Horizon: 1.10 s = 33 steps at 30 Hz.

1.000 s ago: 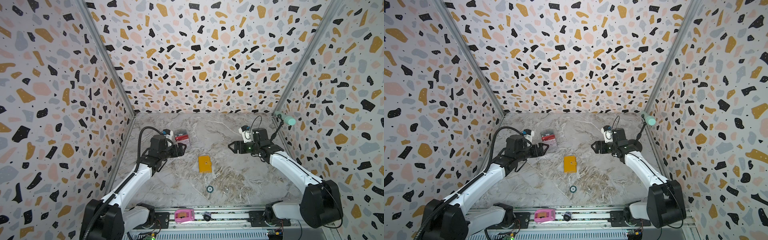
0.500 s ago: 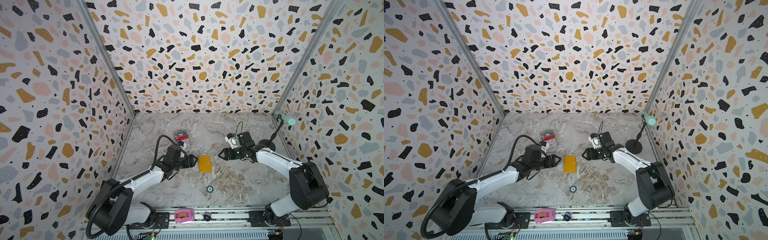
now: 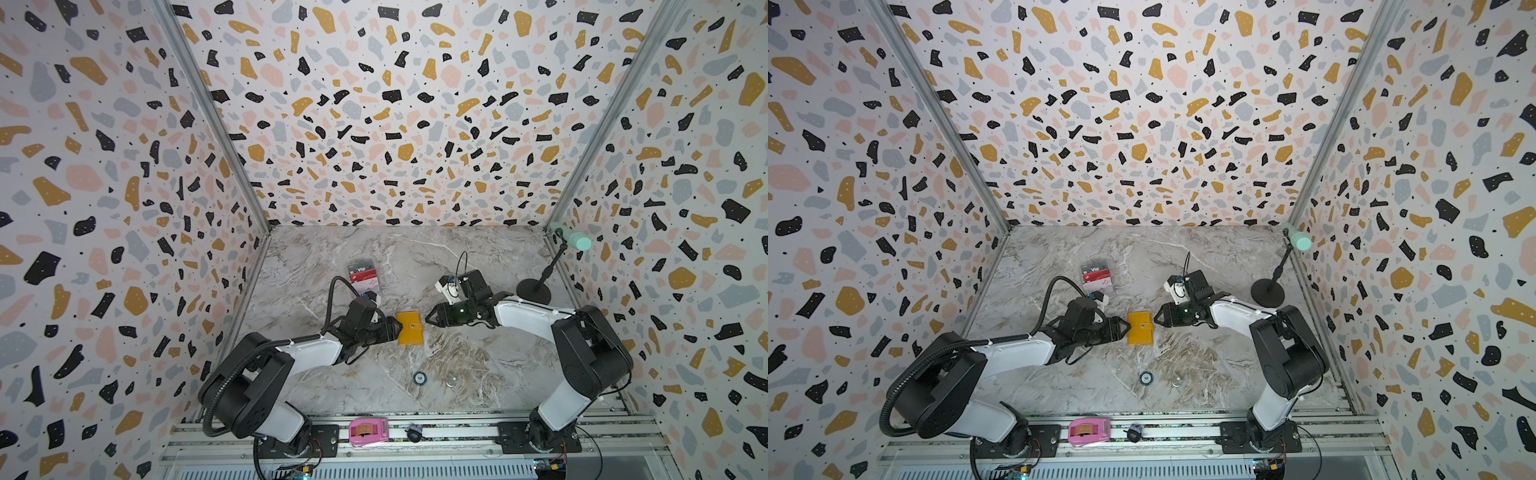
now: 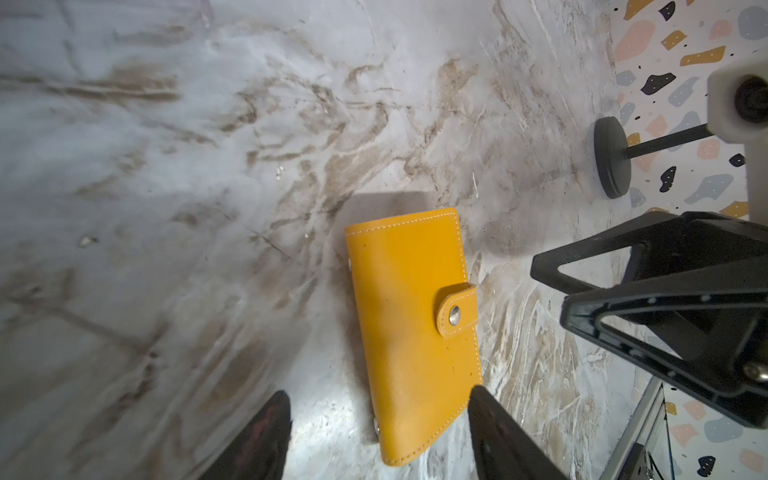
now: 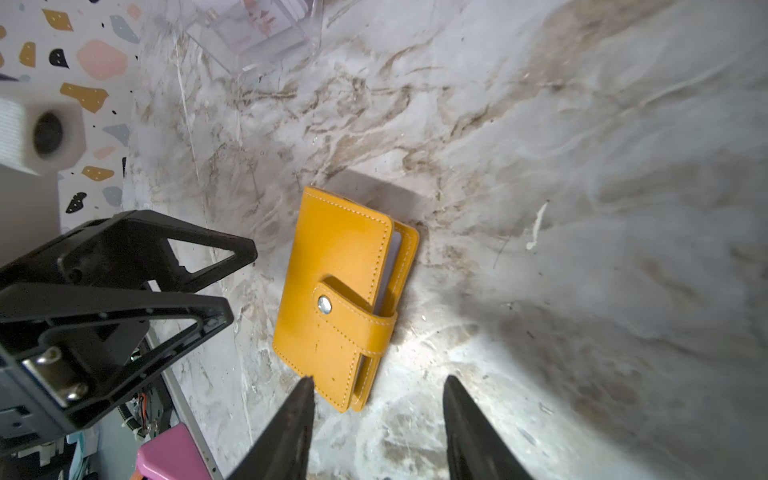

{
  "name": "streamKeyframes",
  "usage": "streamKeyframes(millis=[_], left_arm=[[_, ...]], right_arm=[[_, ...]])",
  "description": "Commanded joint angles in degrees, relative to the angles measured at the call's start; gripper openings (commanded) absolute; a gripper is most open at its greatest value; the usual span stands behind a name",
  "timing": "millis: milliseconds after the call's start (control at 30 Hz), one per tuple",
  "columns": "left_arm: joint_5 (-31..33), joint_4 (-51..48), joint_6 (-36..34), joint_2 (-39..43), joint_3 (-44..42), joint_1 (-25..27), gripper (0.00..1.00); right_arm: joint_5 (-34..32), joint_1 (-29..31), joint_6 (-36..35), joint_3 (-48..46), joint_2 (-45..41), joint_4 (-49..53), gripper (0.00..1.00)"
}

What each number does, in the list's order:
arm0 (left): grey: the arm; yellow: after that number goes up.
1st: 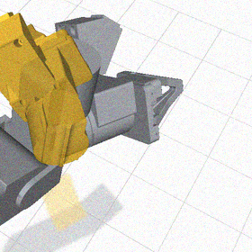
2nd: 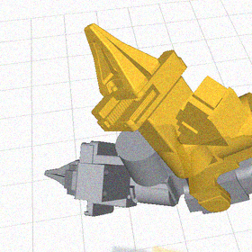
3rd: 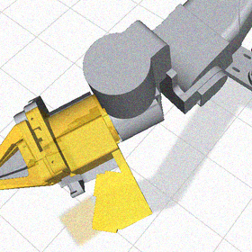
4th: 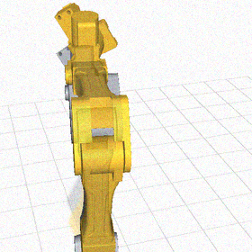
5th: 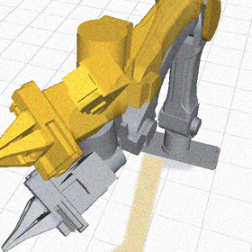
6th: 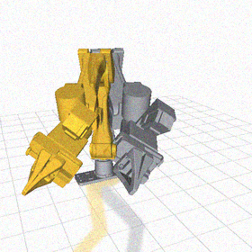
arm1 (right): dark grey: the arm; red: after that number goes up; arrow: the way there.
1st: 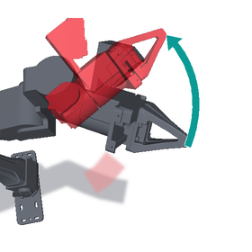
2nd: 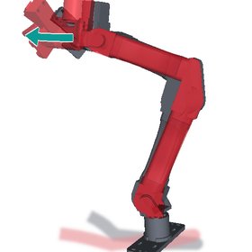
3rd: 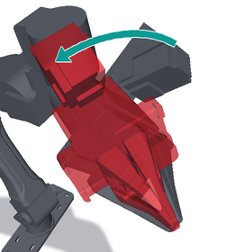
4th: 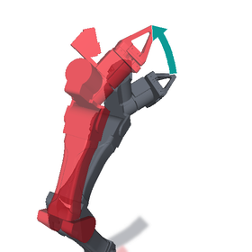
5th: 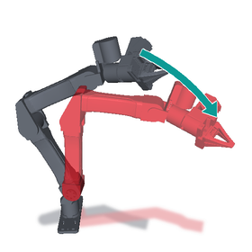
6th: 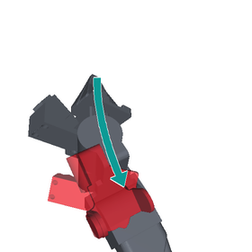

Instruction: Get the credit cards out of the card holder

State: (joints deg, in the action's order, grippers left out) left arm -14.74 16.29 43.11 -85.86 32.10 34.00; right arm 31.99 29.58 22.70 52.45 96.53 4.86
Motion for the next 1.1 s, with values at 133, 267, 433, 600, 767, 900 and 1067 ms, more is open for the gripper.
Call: streamKeyframes(millis=[133, 267, 433, 600, 767, 900, 1067], left_arm=[[-4.0, 8.4, 2.4, -2.7, -2.3, 0.8, 0.65], [-5.3, 10.2, 2.8, -3.6, -2.7, 1.1, 0.64], [-6.5, 11.6, 3.2, -4.9, -2.9, 1.2, 0.61], [-7.3, 14.9, 4.4, -6.1, -4.0, 1.2, 0.60], [-7.4, 16.4, 4.7, -7.3, -4.4, 1.2, 0.60], [-8.3, 18.5, 5.5, -8.7, -4.8, 1.2, 0.58], [-10.0, 19.8, 5.1, -9.3, -4.7, 1.2, 0.57]], right_arm=[[-0.8, 2.3, 2.8, -0.7, 2.0, -2.7, 0.38], [-0.6, 3.0, 4.0, -1.3, 2.7, -3.9, 0.36], [-0.4, 3.6, 4.6, -1.4, 3.8, -4.5, 0.34], [-0.3, 3.9, 5.2, -2.1, 4.6, -5.5, 0.30], [0.4, 4.0, 6.1, -2.6, 5.9, -6.9, 0.27], [0.8, 4.2, 6.6, -2.9, 6.8, -7.8, 0.25], [1.6, 4.2, 7.5, -3.7, 7.8, -9.5, 0.19]])
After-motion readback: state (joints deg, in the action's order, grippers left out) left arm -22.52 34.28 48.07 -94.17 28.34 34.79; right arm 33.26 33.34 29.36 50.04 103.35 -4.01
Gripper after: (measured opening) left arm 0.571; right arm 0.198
